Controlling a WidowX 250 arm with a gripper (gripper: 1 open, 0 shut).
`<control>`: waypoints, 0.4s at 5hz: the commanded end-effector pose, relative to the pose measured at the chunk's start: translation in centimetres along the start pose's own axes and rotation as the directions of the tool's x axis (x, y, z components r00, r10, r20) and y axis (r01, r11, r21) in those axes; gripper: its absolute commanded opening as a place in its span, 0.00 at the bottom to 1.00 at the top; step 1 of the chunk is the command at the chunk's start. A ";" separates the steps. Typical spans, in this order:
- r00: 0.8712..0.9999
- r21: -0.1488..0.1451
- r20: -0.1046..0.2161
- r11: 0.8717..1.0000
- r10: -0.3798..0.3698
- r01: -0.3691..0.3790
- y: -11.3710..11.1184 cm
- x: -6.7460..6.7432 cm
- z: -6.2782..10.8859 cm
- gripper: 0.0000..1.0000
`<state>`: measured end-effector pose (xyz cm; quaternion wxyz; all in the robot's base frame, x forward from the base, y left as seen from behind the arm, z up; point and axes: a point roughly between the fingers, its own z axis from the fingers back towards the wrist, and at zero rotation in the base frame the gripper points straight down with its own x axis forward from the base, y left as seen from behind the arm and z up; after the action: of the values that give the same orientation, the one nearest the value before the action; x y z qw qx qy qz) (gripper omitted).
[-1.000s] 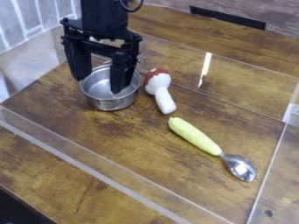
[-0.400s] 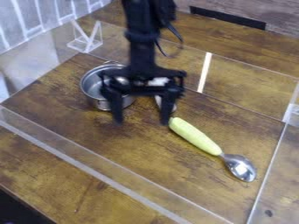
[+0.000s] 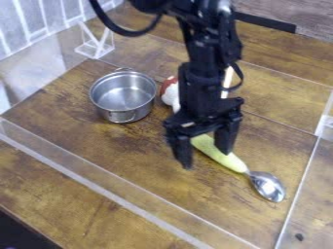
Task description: Move the green spoon to the left
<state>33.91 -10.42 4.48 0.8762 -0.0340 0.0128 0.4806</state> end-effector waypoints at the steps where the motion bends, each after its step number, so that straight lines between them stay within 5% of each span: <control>1: 0.999 -0.069 0.028 0.997 0.020 -0.018 -3.0 0.2 1.2 1.00; 2: 0.999 -0.073 0.040 0.997 0.035 -0.032 -3.4 0.8 0.3 1.00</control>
<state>36.08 -10.95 2.85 0.8638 -0.0317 0.0025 0.5029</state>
